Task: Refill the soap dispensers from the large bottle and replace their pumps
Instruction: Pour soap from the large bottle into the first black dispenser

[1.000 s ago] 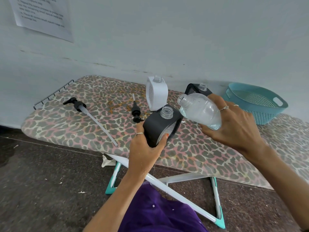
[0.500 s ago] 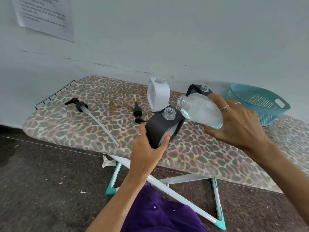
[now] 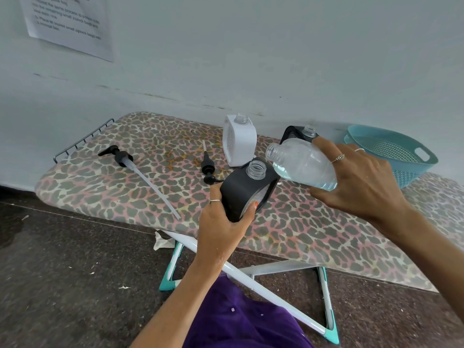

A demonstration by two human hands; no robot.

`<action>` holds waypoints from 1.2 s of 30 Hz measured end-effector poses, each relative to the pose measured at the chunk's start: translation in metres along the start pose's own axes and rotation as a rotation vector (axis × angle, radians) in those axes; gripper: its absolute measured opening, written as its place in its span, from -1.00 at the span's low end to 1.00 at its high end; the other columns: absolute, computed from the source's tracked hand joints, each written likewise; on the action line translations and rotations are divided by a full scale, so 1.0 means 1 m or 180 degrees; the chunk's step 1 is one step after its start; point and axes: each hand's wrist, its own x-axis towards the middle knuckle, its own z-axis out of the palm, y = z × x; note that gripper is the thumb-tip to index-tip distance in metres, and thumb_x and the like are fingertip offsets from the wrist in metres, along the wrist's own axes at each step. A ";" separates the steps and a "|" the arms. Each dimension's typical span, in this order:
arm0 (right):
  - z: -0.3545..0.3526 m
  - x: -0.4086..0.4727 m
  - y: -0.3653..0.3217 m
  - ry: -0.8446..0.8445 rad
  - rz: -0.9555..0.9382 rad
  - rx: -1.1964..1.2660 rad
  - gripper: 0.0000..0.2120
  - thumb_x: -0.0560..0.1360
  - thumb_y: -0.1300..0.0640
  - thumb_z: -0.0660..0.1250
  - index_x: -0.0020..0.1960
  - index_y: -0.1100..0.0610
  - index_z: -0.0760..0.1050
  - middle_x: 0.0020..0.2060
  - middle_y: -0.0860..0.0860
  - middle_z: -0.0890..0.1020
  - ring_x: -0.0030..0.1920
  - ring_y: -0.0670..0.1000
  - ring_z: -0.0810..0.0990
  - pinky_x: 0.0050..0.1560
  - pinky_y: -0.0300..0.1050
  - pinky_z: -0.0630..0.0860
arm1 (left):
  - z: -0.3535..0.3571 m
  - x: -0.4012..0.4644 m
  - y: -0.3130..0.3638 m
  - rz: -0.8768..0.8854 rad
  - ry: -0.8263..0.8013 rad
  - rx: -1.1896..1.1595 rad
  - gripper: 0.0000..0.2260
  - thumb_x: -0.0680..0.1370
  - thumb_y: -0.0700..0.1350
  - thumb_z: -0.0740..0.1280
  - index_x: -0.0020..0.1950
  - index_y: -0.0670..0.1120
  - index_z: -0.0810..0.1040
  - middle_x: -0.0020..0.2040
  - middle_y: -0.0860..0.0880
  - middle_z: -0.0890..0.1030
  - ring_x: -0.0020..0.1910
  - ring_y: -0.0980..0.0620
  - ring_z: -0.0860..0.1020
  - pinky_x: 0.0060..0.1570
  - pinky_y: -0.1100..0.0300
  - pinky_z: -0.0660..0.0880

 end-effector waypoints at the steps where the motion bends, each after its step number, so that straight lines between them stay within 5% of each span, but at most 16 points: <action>1: 0.000 0.000 0.000 0.0003 -0.0012 -0.0008 -0.26 0.19 -0.05 0.57 0.27 0.09 0.34 -0.19 0.16 0.63 -0.25 0.24 0.61 -0.34 -0.01 0.49 | 0.000 0.000 0.000 -0.0011 -0.0001 0.0000 -0.58 0.43 -0.06 0.50 0.14 0.03 0.34 -0.15 0.16 0.59 -0.18 0.17 0.60 -0.27 0.27 0.58; 36: -0.004 0.008 0.007 -0.0039 -0.0249 -0.0411 -0.29 0.22 -0.11 0.56 0.26 0.14 0.43 -0.17 0.17 0.63 -0.23 0.24 0.61 -0.35 -0.04 0.49 | 0.001 0.000 -0.003 0.0069 0.0011 0.0048 -0.61 0.43 -0.05 0.50 0.10 0.01 0.34 -0.22 0.20 0.56 -0.22 0.24 0.59 -0.35 0.38 0.52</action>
